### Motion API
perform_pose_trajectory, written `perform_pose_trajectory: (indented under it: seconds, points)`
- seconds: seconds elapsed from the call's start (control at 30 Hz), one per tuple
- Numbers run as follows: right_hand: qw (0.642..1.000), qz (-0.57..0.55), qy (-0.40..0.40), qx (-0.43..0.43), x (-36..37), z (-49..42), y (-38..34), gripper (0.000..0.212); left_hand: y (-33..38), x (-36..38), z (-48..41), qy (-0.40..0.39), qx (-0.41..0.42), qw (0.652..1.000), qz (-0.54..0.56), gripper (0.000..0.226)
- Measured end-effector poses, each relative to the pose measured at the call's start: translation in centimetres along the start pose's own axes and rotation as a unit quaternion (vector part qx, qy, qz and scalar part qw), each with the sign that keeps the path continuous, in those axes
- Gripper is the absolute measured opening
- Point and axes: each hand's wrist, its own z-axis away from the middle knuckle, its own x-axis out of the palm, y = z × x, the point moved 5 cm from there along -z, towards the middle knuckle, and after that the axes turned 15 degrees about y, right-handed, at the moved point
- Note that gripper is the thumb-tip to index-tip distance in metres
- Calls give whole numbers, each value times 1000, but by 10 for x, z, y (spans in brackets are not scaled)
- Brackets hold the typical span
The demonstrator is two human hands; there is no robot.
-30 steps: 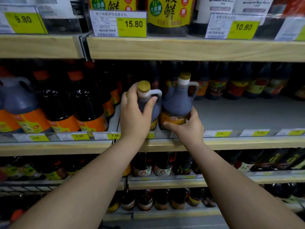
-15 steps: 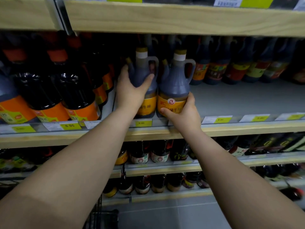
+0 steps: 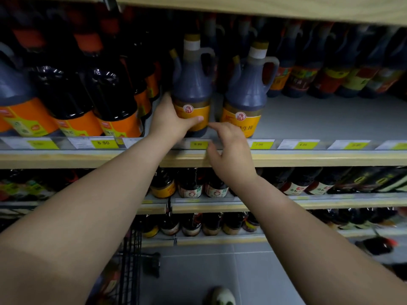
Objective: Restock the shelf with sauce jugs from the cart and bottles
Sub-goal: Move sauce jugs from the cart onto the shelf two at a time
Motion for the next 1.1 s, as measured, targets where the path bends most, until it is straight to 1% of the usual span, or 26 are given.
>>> perform_pose_trajectory:
  seconds: [0.07,0.13,0.27,0.43,0.5,0.6,0.67,0.73,0.83,0.97,1.03,1.1]
  points:
    - [996,21,-88,-12,17,-2,-10,52,-11,-10,-3,8,-5,1000,-22,83]
    - [989,72,-131,-21,23,-9,-9,56,-13,-15,-2,0,6,999,-42,78]
    - [977,113,-176,-40,32,-16,-18,59,-23,-26,12,-14,42,993,-110,53]
    - [968,138,-203,-53,44,-21,-26,64,-21,-27,23,-22,72,989,-125,45]
    - [964,140,-221,-50,48,-27,-26,68,-22,-24,16,-39,85,985,-147,49]
    - [955,131,-266,-27,58,-38,-25,72,-34,-20,2,-98,90,973,-186,61]
    - [950,123,-287,-12,65,-45,-26,71,-41,-22,-3,-112,86,974,-175,61]
    - [949,115,-295,5,72,-52,-26,71,-44,-27,-2,-99,87,979,-152,56]
    - [944,110,-311,21,86,-57,-26,76,-45,-39,3,-71,104,981,-146,48]
    - [940,91,-325,44,91,-61,-24,78,-41,-48,11,-67,122,981,-134,45]
    - [951,83,-295,31,82,-59,-28,74,-38,-49,16,-75,113,981,-142,45]
    - [970,72,-232,5,66,-49,-33,65,-33,-49,21,-87,107,980,-145,46]
